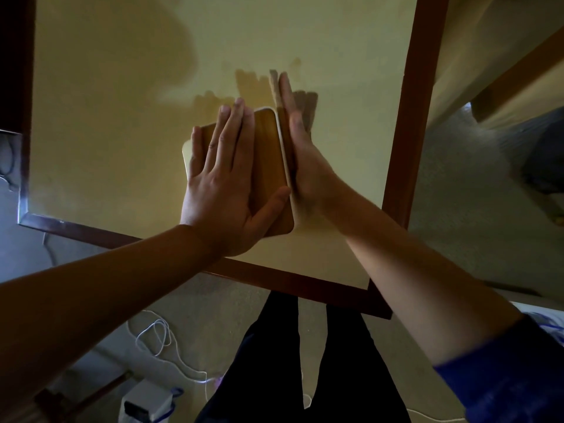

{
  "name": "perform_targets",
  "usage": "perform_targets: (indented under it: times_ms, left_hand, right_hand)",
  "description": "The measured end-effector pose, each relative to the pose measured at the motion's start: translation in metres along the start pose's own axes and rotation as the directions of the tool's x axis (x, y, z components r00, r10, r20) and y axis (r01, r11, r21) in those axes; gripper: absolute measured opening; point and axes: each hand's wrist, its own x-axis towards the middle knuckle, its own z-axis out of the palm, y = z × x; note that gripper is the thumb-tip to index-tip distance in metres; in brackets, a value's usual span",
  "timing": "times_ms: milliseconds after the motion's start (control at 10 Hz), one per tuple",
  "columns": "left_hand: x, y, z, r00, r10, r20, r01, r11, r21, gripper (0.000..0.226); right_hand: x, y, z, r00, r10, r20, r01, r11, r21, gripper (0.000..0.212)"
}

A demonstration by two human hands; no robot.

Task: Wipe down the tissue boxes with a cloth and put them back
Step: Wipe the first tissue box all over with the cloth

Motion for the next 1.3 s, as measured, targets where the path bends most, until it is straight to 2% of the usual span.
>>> perform_targets:
  times_ms: [100,200,300,400,500,600,700,800,900,1000,1100,1200,1300]
  left_hand:
    - [0.000,0.000,0.000,1.000,-0.001,-0.004,0.001,1.000,-0.012,0.096]
    - [0.000,0.000,0.000,1.000,-0.004,-0.010,0.004,0.999,-0.033,0.093]
    - [-0.001,0.000,0.000,1.000,-0.005,-0.010,0.005,0.999,-0.034,0.092]
    - [0.000,0.000,0.000,1.000,-0.006,-0.006,0.006,1.000,-0.025,0.091]
    - [0.001,-0.001,0.000,1.000,-0.005,0.005,0.005,1.000,-0.021,0.093]
    - [0.000,-0.001,0.000,1.000,-0.006,0.009,0.006,1.000,-0.019,0.094]
    - [-0.001,0.000,0.000,1.000,-0.008,0.010,0.008,1.000,-0.026,0.093]
    - [0.000,0.000,-0.001,1.000,-0.003,0.006,0.003,1.000,-0.026,0.092]
    - [0.000,0.001,-0.001,1.000,-0.001,-0.003,0.000,0.999,-0.039,0.093]
    - [0.000,0.001,-0.001,1.000,0.000,-0.011,-0.001,0.999,-0.042,0.092]
    - [0.000,0.002,-0.001,1.000,-0.001,-0.008,0.000,0.999,-0.042,0.091]
    - [0.000,0.001,-0.001,1.000,-0.004,0.001,0.004,0.999,-0.042,0.091]
    - [0.001,0.000,-0.001,1.000,-0.002,0.001,0.002,0.999,-0.035,0.091]
  right_hand:
    - [0.001,-0.004,-0.001,0.999,-0.052,-0.006,0.052,0.998,-0.047,0.088]
    - [-0.037,0.000,0.004,0.997,-0.077,0.010,0.077,0.996,-0.036,0.082]
    - [-0.091,0.002,0.016,1.000,0.022,0.001,-0.022,0.997,0.075,0.085]
    - [-0.139,0.001,0.029,0.993,0.116,-0.004,-0.116,0.992,0.056,0.104]
    - [-0.159,0.007,0.033,0.994,0.107,-0.013,-0.107,0.994,0.025,0.104]
    - [-0.144,0.008,0.030,0.996,0.085,-0.021,-0.086,0.995,-0.043,0.079]
    - [-0.113,0.003,0.023,0.998,0.036,-0.046,-0.038,0.999,-0.032,0.059]
    - [-0.065,-0.003,0.010,0.998,-0.020,-0.055,0.015,0.996,-0.089,0.054]
    - [-0.016,-0.007,0.003,0.998,-0.063,-0.013,0.061,0.990,-0.126,0.060]
    - [0.007,-0.013,0.000,0.998,-0.056,-0.029,0.052,0.990,-0.127,0.068]
    - [-0.011,-0.011,0.002,0.995,-0.090,-0.033,0.086,0.990,-0.115,0.064]
    - [-0.058,-0.006,0.008,0.999,-0.031,-0.009,0.030,0.998,-0.054,0.060]
    - [-0.111,-0.005,0.021,0.997,0.071,-0.002,-0.071,0.992,0.101,0.069]
